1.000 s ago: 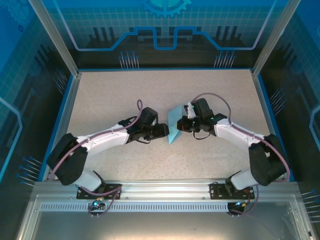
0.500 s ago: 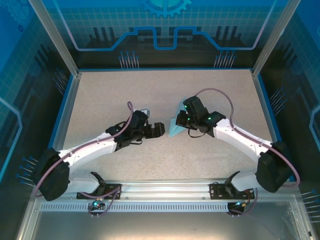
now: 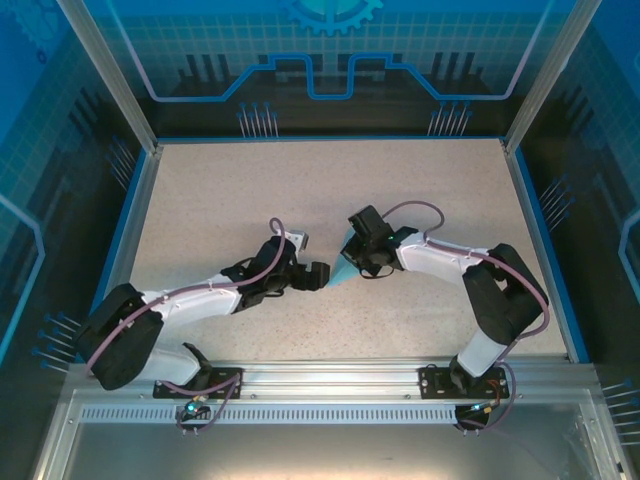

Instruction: Fold a paper plane with a square sheet of paper (pick it up from the middle)

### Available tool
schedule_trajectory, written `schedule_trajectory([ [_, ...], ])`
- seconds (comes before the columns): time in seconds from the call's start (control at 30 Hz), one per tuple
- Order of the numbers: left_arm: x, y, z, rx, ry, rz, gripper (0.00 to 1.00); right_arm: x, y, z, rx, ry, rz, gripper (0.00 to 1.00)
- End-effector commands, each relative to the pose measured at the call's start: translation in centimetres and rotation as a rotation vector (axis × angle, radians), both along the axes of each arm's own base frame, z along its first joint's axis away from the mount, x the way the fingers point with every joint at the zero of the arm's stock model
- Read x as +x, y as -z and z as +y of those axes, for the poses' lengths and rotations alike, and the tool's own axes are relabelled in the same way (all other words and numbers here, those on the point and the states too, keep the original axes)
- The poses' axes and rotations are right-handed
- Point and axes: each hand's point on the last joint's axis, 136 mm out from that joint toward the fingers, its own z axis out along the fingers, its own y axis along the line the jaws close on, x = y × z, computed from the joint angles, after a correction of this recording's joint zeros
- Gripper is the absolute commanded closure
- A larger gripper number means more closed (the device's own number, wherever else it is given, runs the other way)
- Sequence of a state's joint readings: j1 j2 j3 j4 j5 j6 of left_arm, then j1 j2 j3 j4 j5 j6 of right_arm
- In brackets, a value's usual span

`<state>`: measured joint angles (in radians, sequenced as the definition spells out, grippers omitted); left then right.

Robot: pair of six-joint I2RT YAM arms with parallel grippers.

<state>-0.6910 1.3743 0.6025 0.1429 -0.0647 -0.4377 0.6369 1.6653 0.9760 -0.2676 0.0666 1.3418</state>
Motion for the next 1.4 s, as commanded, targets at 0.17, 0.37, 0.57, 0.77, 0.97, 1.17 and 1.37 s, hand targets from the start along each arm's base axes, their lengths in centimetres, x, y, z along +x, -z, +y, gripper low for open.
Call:
schedule_trajectory([
  [0.17,-0.2,-0.9,-4.8,-0.066,0.222,-0.132,0.17,-1.7,0.9,-0.6,0.033,0.115,0.086,1.0],
  [0.37,0.1,0.0,-6.3,-0.063,0.26,-0.175,0.25,-2.1,1.4,-0.7,0.07,0.136,0.133,1.0],
  [0.57,0.1,1.4,-7.0,-0.078,0.289,-0.191,0.4,-2.3,1.5,-0.2,0.119,0.141,0.173,1.0],
  [0.77,-0.1,3.0,-7.5,-0.064,0.327,-0.204,0.52,-2.4,1.5,-0.3,0.135,0.156,0.201,1.0],
  [0.97,-0.2,4.3,-7.6,-0.042,0.338,-0.216,0.57,-2.5,1.4,-0.5,0.149,0.174,0.22,1.0],
  [1.17,0.2,4.8,-7.6,-0.01,0.331,-0.248,0.63,-2.7,1.3,-0.3,0.165,0.177,0.243,1.0],
  [1.37,0.3,5.0,-7.4,-0.001,0.321,-0.25,0.76,-2.8,1.4,-0.4,0.174,0.171,0.26,1.0],
])
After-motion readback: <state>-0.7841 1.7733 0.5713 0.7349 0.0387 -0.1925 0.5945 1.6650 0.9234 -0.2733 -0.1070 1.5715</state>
